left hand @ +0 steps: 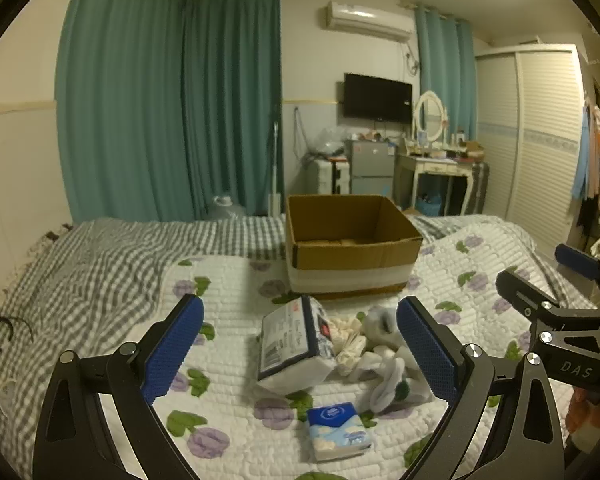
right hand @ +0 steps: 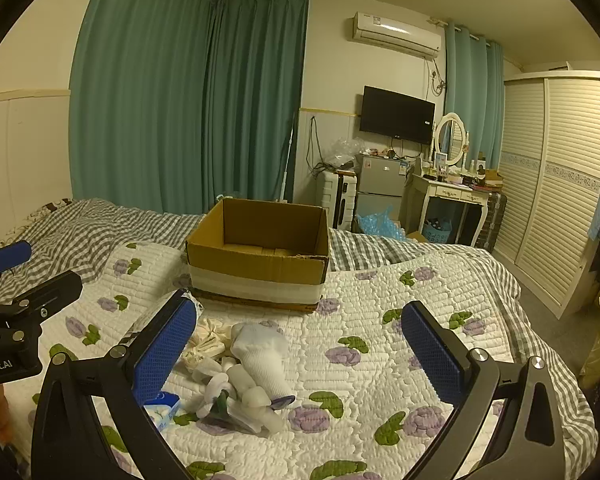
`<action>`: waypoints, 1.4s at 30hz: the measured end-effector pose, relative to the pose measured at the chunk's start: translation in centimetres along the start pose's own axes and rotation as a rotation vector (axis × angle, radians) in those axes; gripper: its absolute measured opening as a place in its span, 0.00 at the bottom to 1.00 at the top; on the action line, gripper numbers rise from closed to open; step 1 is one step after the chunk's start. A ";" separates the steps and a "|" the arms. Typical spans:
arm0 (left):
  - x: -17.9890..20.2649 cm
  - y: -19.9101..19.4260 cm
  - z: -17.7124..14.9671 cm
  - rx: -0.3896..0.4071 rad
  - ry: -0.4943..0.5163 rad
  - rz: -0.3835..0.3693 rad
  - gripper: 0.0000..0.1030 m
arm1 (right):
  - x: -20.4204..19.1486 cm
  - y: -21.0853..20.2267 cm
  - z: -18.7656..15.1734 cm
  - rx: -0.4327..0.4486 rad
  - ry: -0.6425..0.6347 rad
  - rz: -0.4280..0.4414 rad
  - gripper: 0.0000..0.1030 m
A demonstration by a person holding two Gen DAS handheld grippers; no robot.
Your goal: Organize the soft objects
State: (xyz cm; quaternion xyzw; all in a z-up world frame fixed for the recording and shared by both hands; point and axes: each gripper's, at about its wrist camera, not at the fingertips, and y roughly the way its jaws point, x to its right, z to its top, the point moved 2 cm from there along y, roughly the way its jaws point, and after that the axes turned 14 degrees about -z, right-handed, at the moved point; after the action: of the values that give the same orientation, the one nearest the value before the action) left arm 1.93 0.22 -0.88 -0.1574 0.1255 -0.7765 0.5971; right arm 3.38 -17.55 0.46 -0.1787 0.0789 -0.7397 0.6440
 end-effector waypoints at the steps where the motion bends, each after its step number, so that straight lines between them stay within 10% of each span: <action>1: 0.0 -0.1 0.0 0.001 0.000 -0.001 0.96 | 0.1 0.1 -0.1 0.000 -0.001 0.000 1.00; 42: 0.2 -0.2 0.0 -0.009 0.000 0.011 0.96 | -0.4 0.3 -0.2 -0.017 -0.002 0.001 1.00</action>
State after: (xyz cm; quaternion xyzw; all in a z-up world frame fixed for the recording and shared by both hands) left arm 1.71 0.02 -0.83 -0.1595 0.1297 -0.7726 0.6007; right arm 3.62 -17.26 0.12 -0.1849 0.0844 -0.7384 0.6430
